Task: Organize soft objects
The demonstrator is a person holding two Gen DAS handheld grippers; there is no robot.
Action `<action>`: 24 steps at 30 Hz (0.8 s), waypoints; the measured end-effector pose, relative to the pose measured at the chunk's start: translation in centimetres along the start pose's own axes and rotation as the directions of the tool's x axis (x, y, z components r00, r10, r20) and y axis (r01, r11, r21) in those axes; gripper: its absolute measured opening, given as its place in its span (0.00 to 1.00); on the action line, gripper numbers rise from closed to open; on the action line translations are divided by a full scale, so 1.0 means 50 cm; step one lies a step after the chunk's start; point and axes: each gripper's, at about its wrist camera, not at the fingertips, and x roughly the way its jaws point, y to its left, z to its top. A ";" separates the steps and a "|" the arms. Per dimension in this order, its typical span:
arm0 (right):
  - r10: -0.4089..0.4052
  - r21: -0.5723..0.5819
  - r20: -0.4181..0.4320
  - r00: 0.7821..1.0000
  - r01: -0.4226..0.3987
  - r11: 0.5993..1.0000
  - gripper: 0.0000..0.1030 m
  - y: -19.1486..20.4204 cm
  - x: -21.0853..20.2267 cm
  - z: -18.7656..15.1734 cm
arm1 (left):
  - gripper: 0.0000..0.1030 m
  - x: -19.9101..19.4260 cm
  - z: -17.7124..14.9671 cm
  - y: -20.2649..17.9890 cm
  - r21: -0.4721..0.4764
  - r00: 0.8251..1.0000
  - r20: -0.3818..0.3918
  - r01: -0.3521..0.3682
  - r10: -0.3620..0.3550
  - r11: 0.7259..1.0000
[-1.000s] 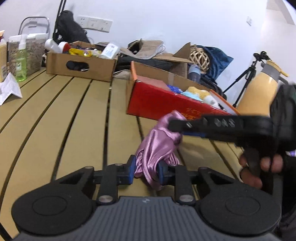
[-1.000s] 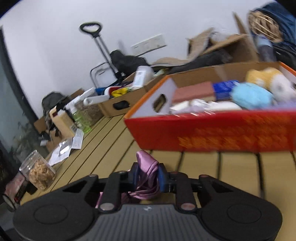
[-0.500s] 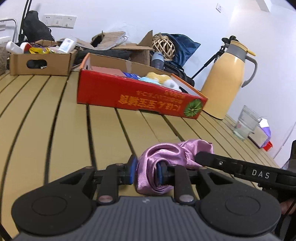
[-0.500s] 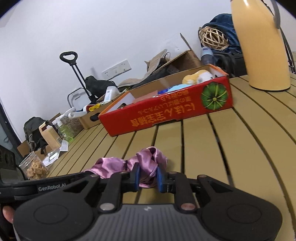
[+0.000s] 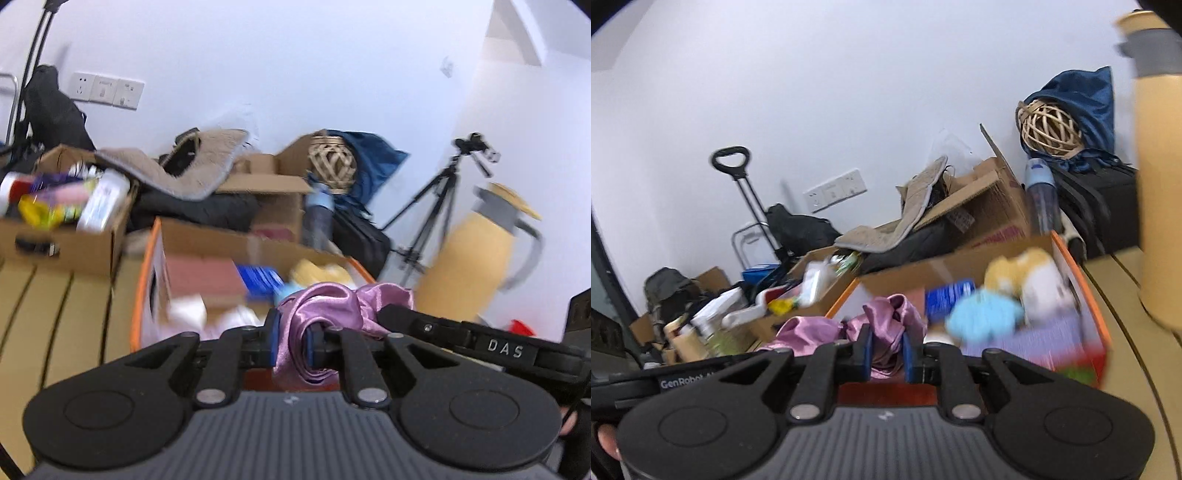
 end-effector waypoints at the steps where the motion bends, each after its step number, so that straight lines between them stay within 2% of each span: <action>1: -0.015 -0.011 -0.014 1.000 0.014 1.000 0.15 -0.003 0.036 0.022 | 0.14 0.034 0.019 0.015 -0.007 1.000 -0.014 -0.023 0.023 1.000; 3: -0.032 -0.011 -0.066 0.997 0.032 0.999 0.16 -0.017 0.120 0.053 | 0.17 0.107 0.044 0.053 -0.044 0.994 -0.053 -0.094 0.092 0.995; 4: -0.049 0.010 -0.087 0.995 0.050 0.999 0.17 -0.029 0.163 0.060 | 0.22 0.139 0.047 0.068 -0.039 0.991 -0.077 -0.117 0.113 0.992; 5: -0.072 0.020 -0.107 0.992 0.074 0.997 0.23 -0.039 0.200 0.059 | 0.28 0.173 0.046 0.079 -0.018 0.984 -0.103 -0.150 0.148 0.989; 6: -0.118 0.011 -0.131 0.984 0.120 0.993 0.26 -0.049 0.241 0.053 | 0.37 0.198 0.042 0.088 0.007 0.975 -0.125 -0.186 0.186 0.982; 7: -0.170 -0.005 -0.170 0.971 0.172 0.985 0.26 -0.057 0.276 0.041 | 0.38 0.216 0.037 0.093 0.029 0.965 -0.139 -0.222 0.224 0.975; 8: -0.192 -0.013 -0.207 0.959 0.193 0.981 0.26 -0.065 0.298 0.029 | 0.40 0.219 0.033 0.093 0.060 0.964 -0.120 -0.231 0.237 0.971; 9: -0.182 -0.003 -0.220 0.958 0.186 0.982 0.25 -0.073 0.307 0.019 | 0.49 0.215 0.030 0.095 0.071 0.967 -0.111 -0.224 0.231 0.972; 10: -0.168 0.010 -0.194 0.966 0.173 0.985 0.27 -0.077 0.304 0.017 | 0.54 0.210 0.031 0.100 0.064 0.970 -0.108 -0.210 0.216 0.976; 12: -0.176 0.003 -0.175 0.969 0.179 0.984 0.38 -0.074 0.294 0.022 | 0.54 0.198 0.036 0.102 0.062 0.975 -0.099 -0.192 0.198 0.979; 16: -0.196 -0.039 -0.134 0.972 0.192 0.981 0.41 -0.051 0.239 0.039 | 0.56 0.157 0.043 0.072 0.086 0.975 -0.069 -0.205 0.212 0.975; 18: -0.204 -0.077 -0.100 0.974 0.197 0.977 0.44 -0.035 0.184 0.046 | 0.57 0.118 0.044 0.050 0.093 0.978 -0.053 -0.197 0.202 0.976; 20: -0.226 -0.130 -0.060 0.972 0.217 0.967 0.48 -0.019 0.120 0.057 | 0.67 0.064 0.029 0.021 0.104 0.981 -0.009 -0.190 0.192 0.976; 21: -0.239 -0.161 -0.035 0.970 0.230 0.960 0.52 -0.013 0.083 0.058 | 0.76 0.036 0.012 0.005 0.107 0.984 0.016 -0.176 0.175 0.979; 24: -0.288 -0.218 0.034 0.957 0.288 0.932 0.60 0.003 -0.045 0.030 | 0.77 -0.057 -0.051 -0.058 0.149 0.983 0.069 -0.177 0.169 0.973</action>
